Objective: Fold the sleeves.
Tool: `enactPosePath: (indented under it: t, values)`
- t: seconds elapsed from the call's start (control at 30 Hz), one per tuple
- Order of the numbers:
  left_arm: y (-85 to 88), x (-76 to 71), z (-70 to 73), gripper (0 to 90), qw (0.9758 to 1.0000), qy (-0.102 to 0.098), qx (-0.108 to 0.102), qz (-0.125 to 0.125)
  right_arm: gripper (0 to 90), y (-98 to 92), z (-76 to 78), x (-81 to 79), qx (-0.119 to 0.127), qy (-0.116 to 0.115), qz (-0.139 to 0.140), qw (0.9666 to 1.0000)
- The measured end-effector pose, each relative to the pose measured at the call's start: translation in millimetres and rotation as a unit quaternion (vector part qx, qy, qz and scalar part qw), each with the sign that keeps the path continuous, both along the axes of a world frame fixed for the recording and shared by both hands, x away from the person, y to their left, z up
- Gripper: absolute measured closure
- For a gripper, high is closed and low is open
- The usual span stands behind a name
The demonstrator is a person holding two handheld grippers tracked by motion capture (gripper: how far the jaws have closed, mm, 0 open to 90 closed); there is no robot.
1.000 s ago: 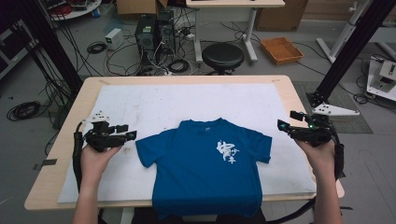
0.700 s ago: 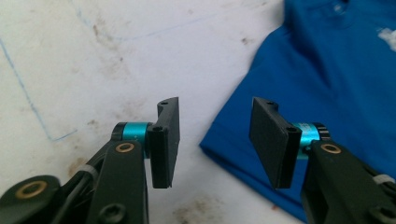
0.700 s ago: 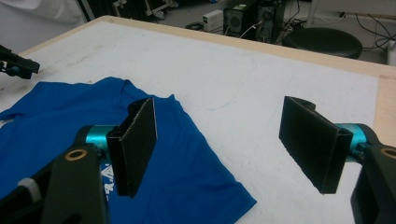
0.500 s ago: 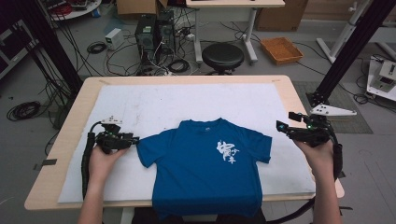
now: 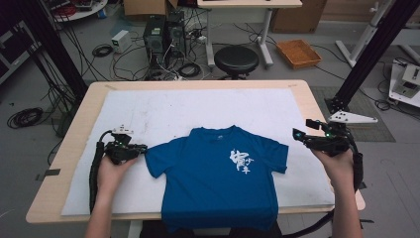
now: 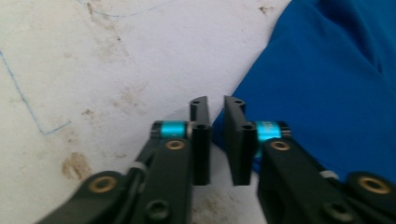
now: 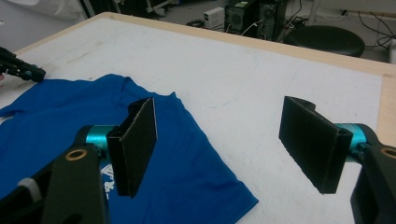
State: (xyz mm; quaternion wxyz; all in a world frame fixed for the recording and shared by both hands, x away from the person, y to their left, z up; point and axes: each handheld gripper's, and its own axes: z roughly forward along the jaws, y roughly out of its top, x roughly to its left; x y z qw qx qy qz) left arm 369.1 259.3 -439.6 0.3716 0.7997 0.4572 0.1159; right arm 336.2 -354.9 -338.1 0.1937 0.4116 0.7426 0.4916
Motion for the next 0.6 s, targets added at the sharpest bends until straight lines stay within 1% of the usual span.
enactPosePath:
  t: [0.03, 0.07, 0.17, 0.2, 0.27, 0.33, 0.4, 0.47, 0.53, 0.6]
  values:
    - [0.2, -0.7, 1.6, 87.8, 1.0000, -0.004, 0.006, -0.005, 27.5, -0.2, 0.4, -0.2, 0.001, 0.000, -0.001, 1.0000]
    - [-0.4, -1.7, 3.1, 88.1, 1.0000, -0.005, 0.002, -0.005, 27.5, -0.4, 0.6, -0.2, 0.001, -0.001, -0.001, 1.0000]
    - [0.4, -5.0, 10.7, 88.3, 0.9998, -0.006, -0.016, -0.009, 27.5, -0.7, 0.5, 0.2, 0.001, -0.002, -0.001, 1.0000]
    - [0.0, -6.8, 14.0, 88.4, 0.9996, -0.009, -0.024, -0.008, 27.5, -0.7, 0.5, 0.3, 0.001, -0.002, -0.001, 1.0000]
    - [-1.4, -10.4, 22.0, 88.5, 0.9990, -0.016, -0.042, -0.008, 27.5, -0.4, 0.6, 0.2, 0.002, -0.001, -0.001, 1.0000]
    - [-5.0, -13.4, 31.8, 88.5, 0.9982, -0.013, -0.058, -0.012, 27.5, -0.3, 1.2, 0.2, 0.003, -0.003, 0.000, 1.0000]
    - [-9.5, -15.6, 43.0, 88.5, 0.9966, -0.010, -0.080, -0.018, 27.5, -0.5, 1.9, 0.2, 0.003, -0.004, 0.000, 1.0000]
    - [-14.9, -18.2, 56.0, 88.5, 0.9950, -0.014, -0.096, -0.024, 27.5, -0.6, 2.5, 0.2, 0.004, -0.004, 0.000, 1.0000]
    - [-21.7, -20.5, 67.5, 88.5, 0.9923, -0.017, -0.119, -0.033, 27.5, -0.9, 3.2, -0.3, 0.004, -0.005, 0.000, 1.0000]
    - [-31.7, -22.3, 76.6, 88.5, 0.9896, -0.016, -0.135, -0.045, 27.5, -1.3, 3.8, -0.8, 0.004, -0.007, 0.000, 1.0000]
